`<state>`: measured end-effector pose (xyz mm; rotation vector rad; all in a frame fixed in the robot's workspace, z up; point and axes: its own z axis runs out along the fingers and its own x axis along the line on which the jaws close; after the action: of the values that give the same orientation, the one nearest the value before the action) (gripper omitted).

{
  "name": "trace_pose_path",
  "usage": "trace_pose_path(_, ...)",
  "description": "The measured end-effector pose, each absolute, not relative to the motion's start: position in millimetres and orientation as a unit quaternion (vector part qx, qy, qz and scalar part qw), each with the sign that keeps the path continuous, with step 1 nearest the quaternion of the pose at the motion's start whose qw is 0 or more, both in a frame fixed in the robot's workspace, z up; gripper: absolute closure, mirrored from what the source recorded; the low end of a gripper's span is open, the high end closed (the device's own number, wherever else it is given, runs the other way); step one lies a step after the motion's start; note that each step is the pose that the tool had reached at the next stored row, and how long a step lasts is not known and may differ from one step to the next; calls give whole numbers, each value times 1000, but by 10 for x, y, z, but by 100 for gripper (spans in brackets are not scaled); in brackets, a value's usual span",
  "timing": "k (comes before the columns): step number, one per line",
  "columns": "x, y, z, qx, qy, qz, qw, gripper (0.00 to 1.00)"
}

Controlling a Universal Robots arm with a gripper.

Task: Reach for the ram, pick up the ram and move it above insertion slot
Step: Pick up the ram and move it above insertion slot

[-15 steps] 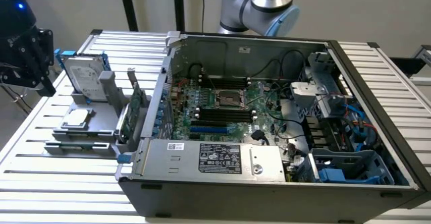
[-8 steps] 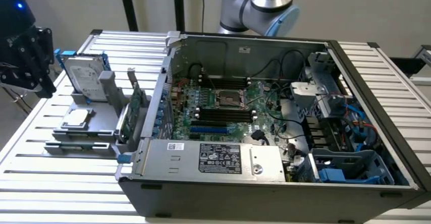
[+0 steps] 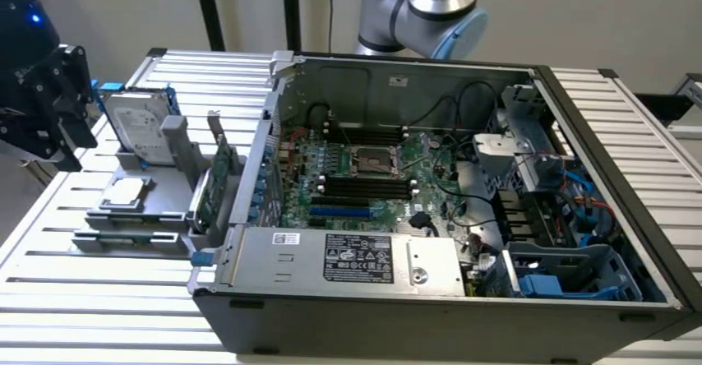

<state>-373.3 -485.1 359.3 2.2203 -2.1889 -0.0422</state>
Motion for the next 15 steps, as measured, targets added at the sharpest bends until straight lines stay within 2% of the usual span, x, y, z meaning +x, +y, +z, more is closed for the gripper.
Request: trace_pose_path(15,-3794,-4851,3321,714,-700,-13,12,58)
